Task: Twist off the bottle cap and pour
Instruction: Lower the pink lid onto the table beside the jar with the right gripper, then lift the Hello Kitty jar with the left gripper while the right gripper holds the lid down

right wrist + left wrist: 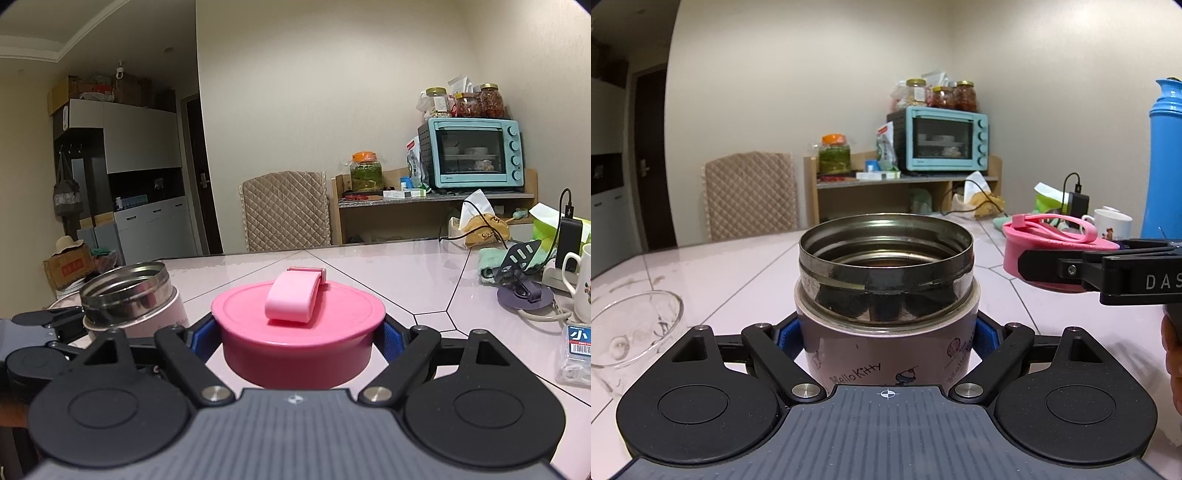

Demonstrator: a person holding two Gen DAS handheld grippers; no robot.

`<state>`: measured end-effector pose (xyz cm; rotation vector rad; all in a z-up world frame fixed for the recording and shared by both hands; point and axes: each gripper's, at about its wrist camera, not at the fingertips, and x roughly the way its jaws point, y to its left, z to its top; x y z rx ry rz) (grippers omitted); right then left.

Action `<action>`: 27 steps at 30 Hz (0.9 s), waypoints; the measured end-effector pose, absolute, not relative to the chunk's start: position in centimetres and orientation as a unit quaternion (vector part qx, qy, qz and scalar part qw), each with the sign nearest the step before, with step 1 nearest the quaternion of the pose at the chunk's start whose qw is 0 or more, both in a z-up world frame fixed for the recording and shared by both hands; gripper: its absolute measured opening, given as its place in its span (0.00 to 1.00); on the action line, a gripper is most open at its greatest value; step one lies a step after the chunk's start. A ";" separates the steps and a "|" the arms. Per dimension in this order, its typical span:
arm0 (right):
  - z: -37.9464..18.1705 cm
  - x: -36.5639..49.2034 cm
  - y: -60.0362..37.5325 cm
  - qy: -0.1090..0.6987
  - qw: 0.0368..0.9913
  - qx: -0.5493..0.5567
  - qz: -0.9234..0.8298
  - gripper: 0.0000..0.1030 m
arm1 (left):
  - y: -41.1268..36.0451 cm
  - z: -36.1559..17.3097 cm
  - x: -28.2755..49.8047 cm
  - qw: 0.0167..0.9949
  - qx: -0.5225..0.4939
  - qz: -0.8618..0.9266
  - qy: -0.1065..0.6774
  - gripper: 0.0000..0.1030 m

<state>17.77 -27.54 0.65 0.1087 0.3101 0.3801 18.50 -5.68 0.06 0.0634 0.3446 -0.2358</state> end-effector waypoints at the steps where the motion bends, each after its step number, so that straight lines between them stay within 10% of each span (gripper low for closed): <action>1: 0.7 17.7 -27.5 0.154 0.969 0.054 0.188 0.83 | -5.7 0.0 18.6 0.978 0.031 -0.117 0.171 0.87; 27: 0.1 17.9 -27.6 0.158 0.968 0.054 0.187 0.83 | -5.5 -0.4 18.4 0.976 0.031 -0.116 0.180 0.90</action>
